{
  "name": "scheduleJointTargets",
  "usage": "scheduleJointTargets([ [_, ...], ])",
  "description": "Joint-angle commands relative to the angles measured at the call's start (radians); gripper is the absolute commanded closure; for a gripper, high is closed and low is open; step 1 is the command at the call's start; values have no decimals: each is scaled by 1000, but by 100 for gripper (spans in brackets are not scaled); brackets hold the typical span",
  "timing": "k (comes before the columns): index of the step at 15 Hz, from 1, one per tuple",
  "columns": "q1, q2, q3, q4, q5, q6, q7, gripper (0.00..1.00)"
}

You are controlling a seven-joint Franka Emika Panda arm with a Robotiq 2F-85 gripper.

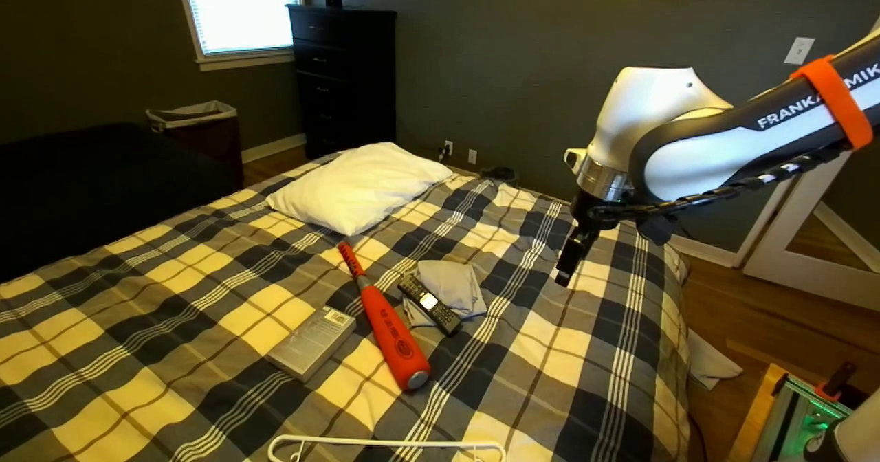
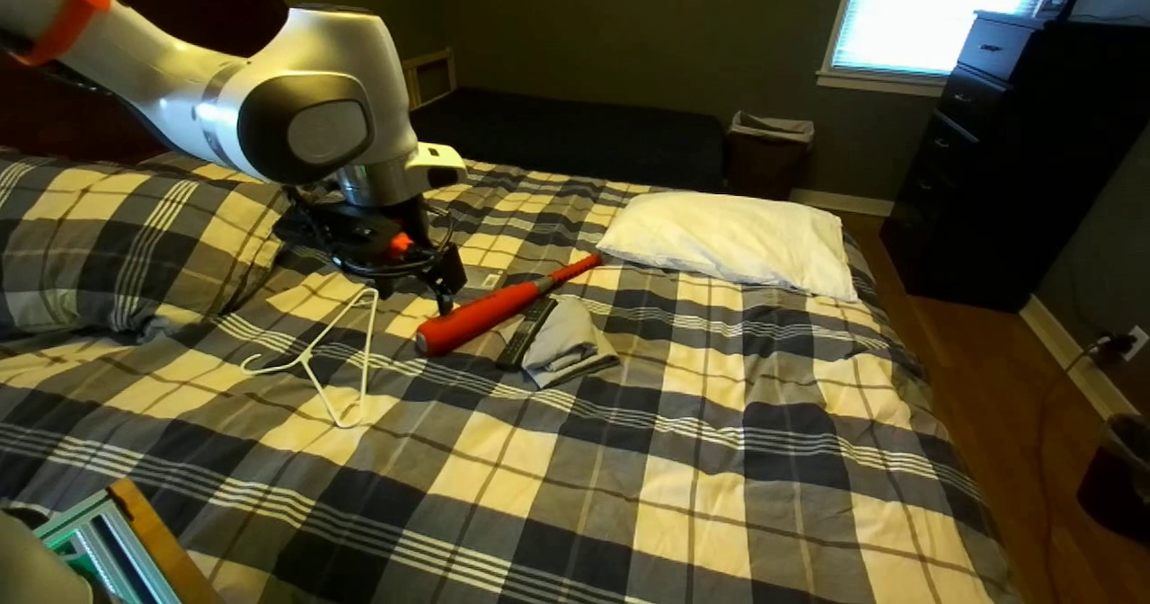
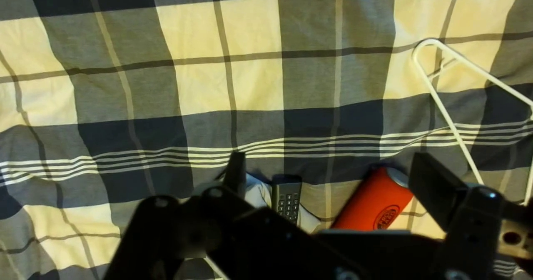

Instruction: Move the remote control to the right.

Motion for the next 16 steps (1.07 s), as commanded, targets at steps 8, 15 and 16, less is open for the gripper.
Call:
scheduleJointTargets([
  [8,-251,393,223,151,-321,409,619,0],
  [15,-33,714,97,595,-363,-2,660,0],
  [16,-22,607,61,460,-380,92,678,0],
])
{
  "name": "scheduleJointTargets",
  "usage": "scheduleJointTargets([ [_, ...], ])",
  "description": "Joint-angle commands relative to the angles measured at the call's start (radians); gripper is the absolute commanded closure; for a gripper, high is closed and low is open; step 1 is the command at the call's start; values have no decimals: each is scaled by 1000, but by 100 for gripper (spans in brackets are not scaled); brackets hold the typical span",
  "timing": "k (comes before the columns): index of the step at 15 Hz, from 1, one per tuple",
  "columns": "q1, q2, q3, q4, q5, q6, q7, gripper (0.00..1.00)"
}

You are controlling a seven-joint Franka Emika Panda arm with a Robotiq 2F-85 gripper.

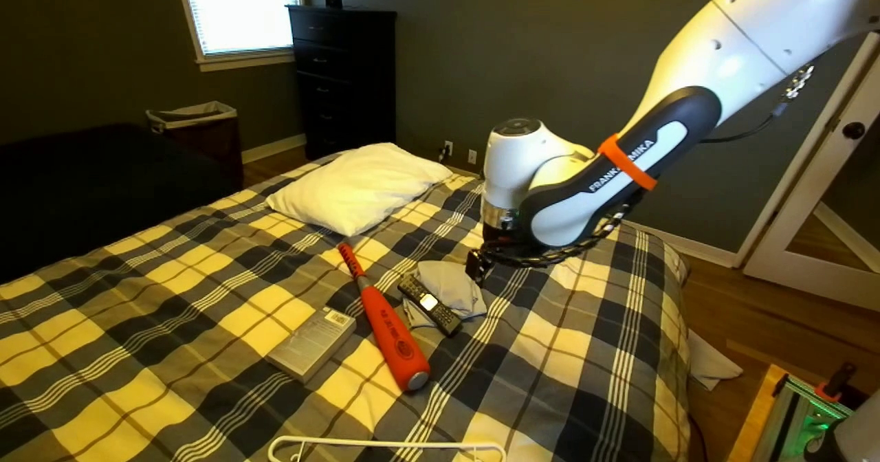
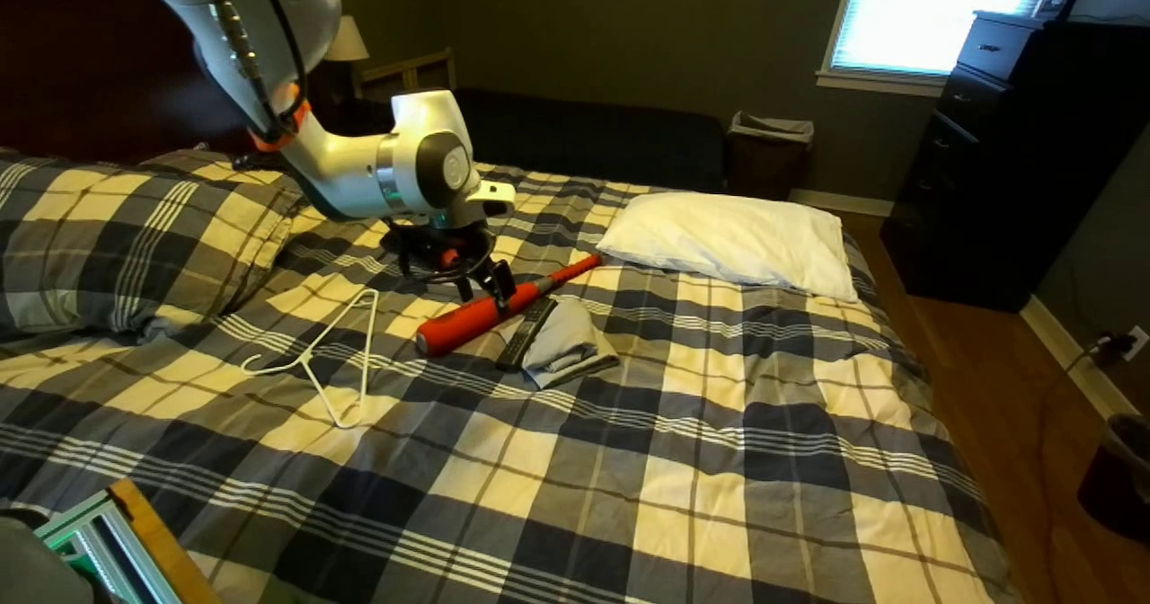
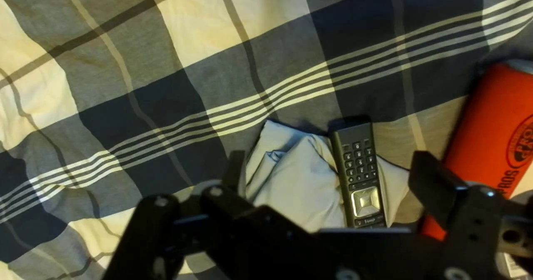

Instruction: Move the remote control to the right.

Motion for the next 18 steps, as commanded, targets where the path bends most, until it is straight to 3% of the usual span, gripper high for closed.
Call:
scheduleJointTargets([
  [1,108,31,-94,51,67,-30,-46,0],
  [6,133,91,-109,117,87,-52,-59,0],
  [12,254,239,-192,205,59,116,-44,0],
  [16,310,413,-224,328,69,181,-143,0],
  [18,292,437,-197,380,144,118,-194,0],
])
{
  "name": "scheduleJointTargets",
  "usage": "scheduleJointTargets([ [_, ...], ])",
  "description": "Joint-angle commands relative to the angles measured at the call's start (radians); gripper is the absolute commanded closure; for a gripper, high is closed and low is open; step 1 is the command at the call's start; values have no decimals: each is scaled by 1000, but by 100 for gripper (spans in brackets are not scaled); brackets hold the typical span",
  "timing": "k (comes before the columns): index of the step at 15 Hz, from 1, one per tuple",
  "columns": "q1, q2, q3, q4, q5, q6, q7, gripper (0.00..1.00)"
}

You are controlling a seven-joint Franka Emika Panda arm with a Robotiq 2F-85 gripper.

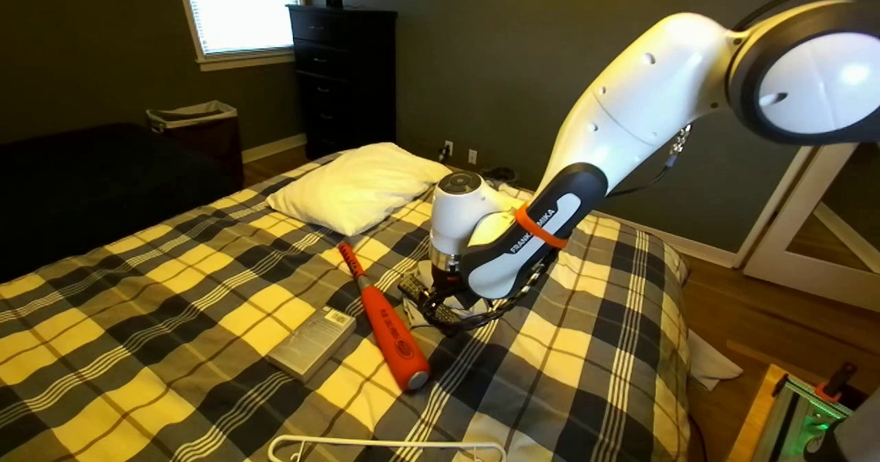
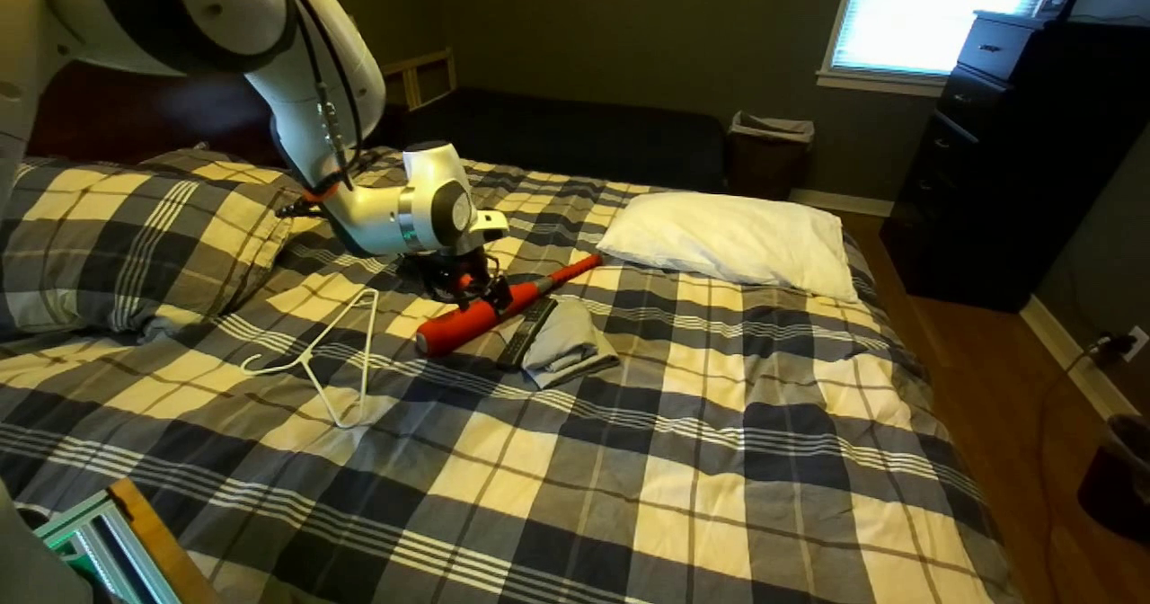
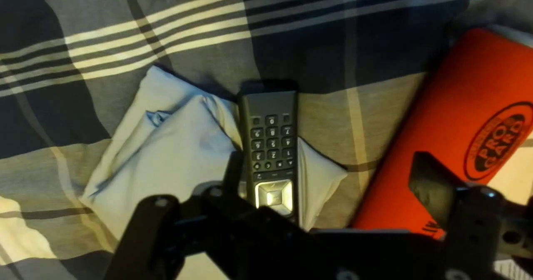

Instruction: Move the remote control to the right.

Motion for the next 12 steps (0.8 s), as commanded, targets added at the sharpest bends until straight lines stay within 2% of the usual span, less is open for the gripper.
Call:
scheduleJointTargets([
  [1,32,33,-28,28,63,3,-50,0],
  [3,28,74,-26,75,86,0,-78,0],
  [7,25,80,-25,93,88,-5,-84,0],
  [12,25,104,-51,142,90,-15,-104,0],
])
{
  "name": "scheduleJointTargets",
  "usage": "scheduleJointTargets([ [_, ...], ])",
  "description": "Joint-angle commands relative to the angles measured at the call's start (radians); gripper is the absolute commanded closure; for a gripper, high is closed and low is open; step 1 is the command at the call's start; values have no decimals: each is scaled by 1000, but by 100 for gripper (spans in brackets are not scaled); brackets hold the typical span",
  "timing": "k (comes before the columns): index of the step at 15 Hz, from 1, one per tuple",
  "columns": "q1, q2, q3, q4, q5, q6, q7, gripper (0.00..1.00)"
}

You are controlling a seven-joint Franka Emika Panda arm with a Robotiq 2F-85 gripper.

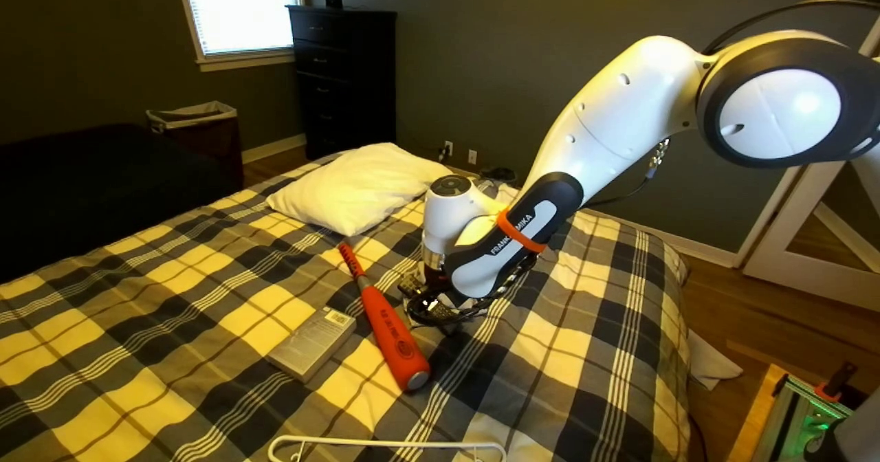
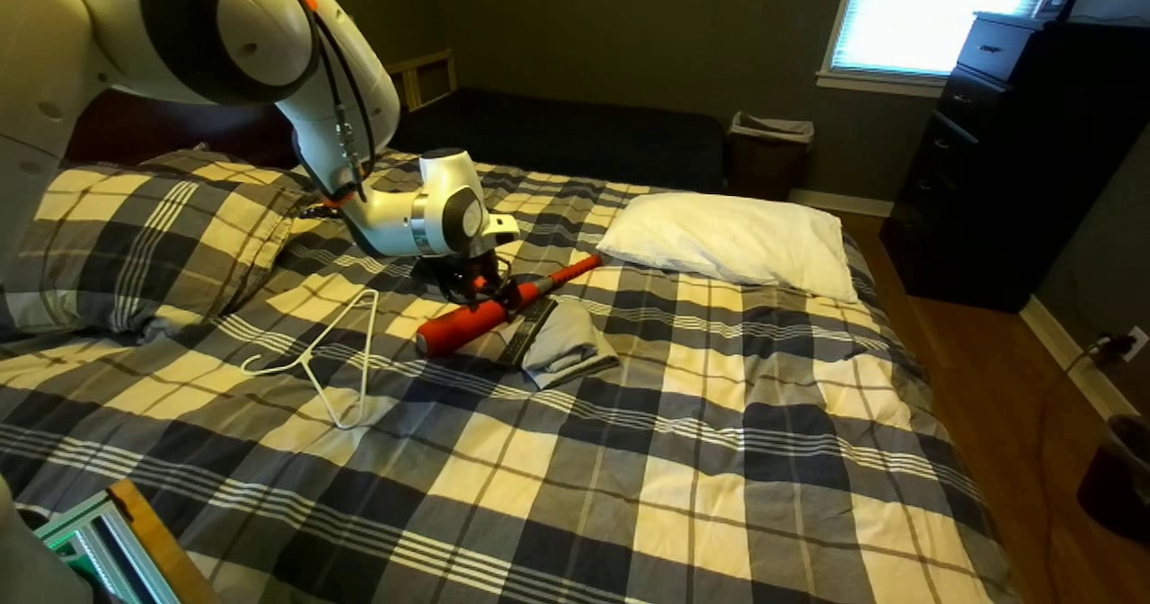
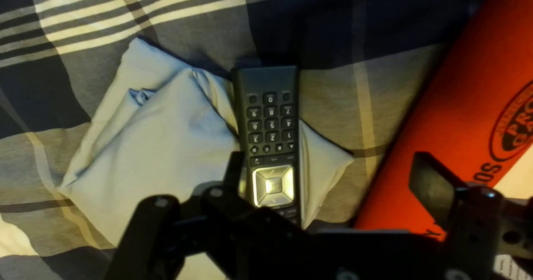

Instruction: Move the remote control to the right.

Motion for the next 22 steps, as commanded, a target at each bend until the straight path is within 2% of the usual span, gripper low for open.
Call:
scheduleJointTargets([
  [1,20,24,-44,48,14,-7,-38,0],
  [2,9,26,-39,62,13,-18,-70,0],
  [4,39,27,-83,80,-1,-54,-40,0],
  [5,19,6,-60,45,18,-15,-52,0],
  [9,40,27,-94,73,-1,-14,-35,0],
  [12,23,76,-86,100,7,14,-54,0],
  [16,-18,129,-41,131,45,14,-111,0],
  [22,-15,189,-46,182,63,105,-131,5],
])
